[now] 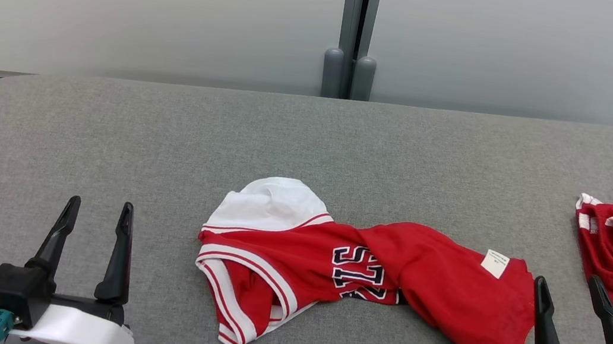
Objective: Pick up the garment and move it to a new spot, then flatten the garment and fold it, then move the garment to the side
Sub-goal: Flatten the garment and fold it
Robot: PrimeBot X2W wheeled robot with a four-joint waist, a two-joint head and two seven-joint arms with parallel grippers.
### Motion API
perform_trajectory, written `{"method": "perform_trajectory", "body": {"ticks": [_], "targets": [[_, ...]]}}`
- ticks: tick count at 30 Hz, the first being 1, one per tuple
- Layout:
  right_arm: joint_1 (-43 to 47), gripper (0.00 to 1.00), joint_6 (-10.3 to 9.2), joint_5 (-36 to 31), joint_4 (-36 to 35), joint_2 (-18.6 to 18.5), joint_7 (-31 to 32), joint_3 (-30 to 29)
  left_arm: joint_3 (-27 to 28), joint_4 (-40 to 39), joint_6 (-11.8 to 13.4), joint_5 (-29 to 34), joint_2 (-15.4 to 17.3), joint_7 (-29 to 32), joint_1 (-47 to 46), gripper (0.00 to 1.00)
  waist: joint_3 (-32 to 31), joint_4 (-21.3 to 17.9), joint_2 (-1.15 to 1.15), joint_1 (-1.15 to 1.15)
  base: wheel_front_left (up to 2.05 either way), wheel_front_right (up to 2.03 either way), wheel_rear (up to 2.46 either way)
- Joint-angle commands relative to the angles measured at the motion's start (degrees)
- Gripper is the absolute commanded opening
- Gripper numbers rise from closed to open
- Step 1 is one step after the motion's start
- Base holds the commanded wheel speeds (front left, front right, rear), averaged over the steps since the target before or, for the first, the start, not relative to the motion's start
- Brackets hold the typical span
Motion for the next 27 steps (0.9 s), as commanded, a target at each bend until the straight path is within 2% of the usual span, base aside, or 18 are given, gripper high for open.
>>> {"method": "perform_trajectory", "body": {"ticks": [1,18,22,27], "targets": [[-0.04,1.00,-0.04,0.15,-0.39,-0.10,0.20,-0.30,-0.05,-0.36,0.31,-0.02,0.25,0.23,0.59,1.00,0.17,-0.02,0.00,0.00,0.00,0.00,0.00],[-0.52,1.00,-0.04,0.63,-0.32,0.57,0.57,-0.50,-1.12,-0.82,0.48,-0.11,0.39,0.83,-0.97,1.00,1.03,0.13,0.00,0.00,0.00,0.00,0.00],[-1.69,1.00,-0.04,0.61,-0.90,0.74,0.62,-0.34,-3.46,0.52,-1.43,0.51,0.03,2.30,-5.67,1.00,3.41,-0.09,0.00,0.00,0.00,0.00,0.00],[-4.16,1.00,-0.04,0.51,-1.36,0.57,0.49,0.81,-6.94,9.28,-6.48,-1.45,-1.74,5.88,-16.48,1.00,8.56,-1.70,0.00,0.00,0.00,0.00,0.00]]}}
